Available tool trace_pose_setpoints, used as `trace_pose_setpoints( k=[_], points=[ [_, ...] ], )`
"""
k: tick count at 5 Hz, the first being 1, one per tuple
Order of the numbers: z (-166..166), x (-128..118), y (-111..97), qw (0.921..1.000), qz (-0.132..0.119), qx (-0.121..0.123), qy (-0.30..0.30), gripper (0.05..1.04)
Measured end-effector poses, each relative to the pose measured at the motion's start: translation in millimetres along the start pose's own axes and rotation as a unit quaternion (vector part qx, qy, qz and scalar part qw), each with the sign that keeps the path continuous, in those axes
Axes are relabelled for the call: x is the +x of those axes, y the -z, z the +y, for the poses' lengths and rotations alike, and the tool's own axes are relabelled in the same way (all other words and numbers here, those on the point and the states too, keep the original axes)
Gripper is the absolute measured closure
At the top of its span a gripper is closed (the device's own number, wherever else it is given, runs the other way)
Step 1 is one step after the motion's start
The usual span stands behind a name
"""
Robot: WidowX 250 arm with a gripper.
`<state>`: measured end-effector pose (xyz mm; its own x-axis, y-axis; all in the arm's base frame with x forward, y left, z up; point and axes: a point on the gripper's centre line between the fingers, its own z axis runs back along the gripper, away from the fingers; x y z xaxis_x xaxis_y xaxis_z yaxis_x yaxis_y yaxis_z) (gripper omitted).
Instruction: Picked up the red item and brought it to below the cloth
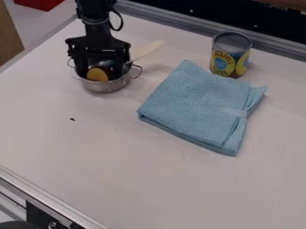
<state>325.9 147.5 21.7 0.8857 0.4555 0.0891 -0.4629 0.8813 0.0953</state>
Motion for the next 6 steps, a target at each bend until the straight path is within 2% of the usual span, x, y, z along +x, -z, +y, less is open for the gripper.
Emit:
trace_pose_setpoints(
  k=[2, 3, 4, 5, 6],
  points=[
    [-7.4, -3.0, 6.7, 0.9999, 0.01, 0.001, 0.004, 0.116],
    [-9.3, -3.6, 6.8, 0.9999, 0.012, -0.01, 0.002, 0.321],
    [-7.6, -4.8, 6.1, 0.9997, 0.021, -0.013, -0.003, 0.326],
    [-8.3, -7.8, 1.5, 0.9987, 0.043, -0.027, -0.01, 0.326],
    [-5.9, -11.2, -11.1, 0.9979, 0.053, -0.037, -0.013, 0.326]
  ],
)
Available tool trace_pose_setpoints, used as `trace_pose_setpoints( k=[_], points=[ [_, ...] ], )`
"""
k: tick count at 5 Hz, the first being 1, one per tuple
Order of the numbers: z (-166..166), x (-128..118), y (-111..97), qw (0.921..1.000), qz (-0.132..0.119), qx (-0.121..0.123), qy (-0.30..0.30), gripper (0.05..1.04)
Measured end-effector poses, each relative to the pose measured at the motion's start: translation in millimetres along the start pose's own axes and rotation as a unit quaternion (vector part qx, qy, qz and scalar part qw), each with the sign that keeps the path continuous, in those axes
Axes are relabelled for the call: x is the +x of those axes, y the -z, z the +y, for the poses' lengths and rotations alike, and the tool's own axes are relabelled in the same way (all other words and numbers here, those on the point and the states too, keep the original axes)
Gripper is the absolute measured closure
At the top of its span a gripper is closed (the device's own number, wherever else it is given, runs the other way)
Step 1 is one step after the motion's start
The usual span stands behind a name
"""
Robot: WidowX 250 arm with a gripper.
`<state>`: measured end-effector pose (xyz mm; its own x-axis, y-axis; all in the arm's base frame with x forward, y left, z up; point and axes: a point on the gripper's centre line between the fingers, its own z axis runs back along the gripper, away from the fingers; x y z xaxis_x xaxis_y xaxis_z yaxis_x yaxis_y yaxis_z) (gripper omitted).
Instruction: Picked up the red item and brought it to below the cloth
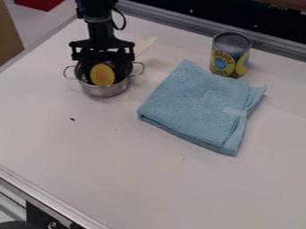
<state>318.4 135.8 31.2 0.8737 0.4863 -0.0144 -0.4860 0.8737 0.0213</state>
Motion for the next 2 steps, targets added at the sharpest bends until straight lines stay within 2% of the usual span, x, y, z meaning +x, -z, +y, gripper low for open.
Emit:
trace_pose_setpoints(
  k=[2],
  points=[
    [6.4, -6.9, -15.7, 0.9994, 0.031, -0.012, 0.003, 0.326]
  ],
)
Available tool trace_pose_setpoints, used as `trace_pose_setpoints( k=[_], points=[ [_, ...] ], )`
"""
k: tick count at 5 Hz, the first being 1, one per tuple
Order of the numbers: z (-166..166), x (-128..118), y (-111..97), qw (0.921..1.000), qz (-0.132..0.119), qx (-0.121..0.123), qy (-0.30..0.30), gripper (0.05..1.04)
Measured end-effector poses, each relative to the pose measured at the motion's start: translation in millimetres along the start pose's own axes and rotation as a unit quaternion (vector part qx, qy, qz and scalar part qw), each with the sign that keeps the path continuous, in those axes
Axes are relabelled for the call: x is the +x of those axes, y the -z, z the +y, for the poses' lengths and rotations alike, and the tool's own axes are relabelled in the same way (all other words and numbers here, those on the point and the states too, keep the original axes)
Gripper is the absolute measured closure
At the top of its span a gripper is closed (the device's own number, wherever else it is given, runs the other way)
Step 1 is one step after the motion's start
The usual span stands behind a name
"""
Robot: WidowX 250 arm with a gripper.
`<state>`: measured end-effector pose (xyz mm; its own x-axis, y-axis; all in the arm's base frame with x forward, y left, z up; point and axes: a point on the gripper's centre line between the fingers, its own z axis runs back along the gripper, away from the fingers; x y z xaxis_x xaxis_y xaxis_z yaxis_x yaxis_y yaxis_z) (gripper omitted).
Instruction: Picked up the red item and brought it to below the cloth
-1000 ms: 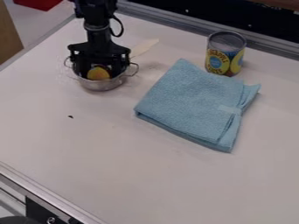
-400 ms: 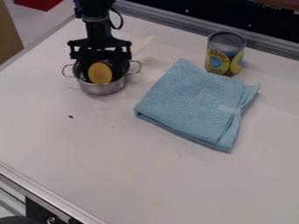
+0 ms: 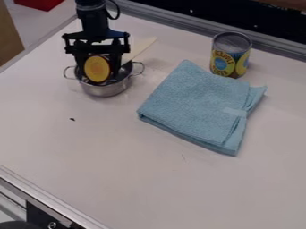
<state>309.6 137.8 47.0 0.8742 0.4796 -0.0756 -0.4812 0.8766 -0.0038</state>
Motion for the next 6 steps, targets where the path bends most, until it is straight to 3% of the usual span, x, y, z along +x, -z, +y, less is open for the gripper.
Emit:
trace_pose_setpoints(
  k=[1, 2, 3, 5, 6],
  points=[
    [-3.8, -15.1, -18.0, 0.9988, -0.013, -0.019, 0.043, 0.326],
    [-9.8, -49.8, -22.2, 0.9951, -0.018, -0.018, 0.096, 0.326],
    [-20.2, -83.8, -17.0, 0.9886, -0.008, -0.019, 0.149, 0.326],
    [-54.9, -145.6, 15.8, 0.9631, 0.003, 0.013, 0.269, 0.326],
    [-80.7, -168.3, 29.4, 0.9529, -0.002, 0.013, 0.303, 0.326]
  ],
)
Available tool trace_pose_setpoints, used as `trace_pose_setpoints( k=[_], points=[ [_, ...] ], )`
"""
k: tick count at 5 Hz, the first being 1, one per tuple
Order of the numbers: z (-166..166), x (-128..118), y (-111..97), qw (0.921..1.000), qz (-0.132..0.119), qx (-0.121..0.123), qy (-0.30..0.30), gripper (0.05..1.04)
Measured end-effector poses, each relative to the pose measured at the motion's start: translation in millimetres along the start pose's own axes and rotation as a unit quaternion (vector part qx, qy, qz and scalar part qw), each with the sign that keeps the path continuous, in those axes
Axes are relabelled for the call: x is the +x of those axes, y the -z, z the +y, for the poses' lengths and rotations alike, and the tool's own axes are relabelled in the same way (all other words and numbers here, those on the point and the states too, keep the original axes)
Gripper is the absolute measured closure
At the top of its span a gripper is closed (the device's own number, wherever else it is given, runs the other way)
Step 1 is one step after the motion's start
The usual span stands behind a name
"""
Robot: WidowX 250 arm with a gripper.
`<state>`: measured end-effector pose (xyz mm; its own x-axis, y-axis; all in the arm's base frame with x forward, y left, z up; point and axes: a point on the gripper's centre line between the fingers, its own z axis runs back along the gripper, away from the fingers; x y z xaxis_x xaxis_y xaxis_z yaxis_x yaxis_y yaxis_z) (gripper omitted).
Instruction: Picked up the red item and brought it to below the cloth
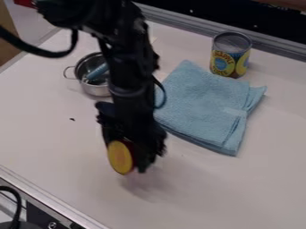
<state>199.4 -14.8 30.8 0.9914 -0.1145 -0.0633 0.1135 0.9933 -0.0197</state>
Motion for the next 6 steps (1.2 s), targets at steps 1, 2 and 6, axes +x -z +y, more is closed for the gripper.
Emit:
trace_pose_setpoints(
  k=[1, 2, 6],
  points=[
    [-25.8, 0.7, 3.7, 0.9992, -0.012, 0.007, 0.037, 0.326],
    [-31.0, 3.1, 8.7, 0.9989, -0.016, 0.007, 0.043, 0.326],
    [-48.5, 5.3, 16.9, 0.998, 0.014, -0.008, 0.061, 0.077]
  ],
)
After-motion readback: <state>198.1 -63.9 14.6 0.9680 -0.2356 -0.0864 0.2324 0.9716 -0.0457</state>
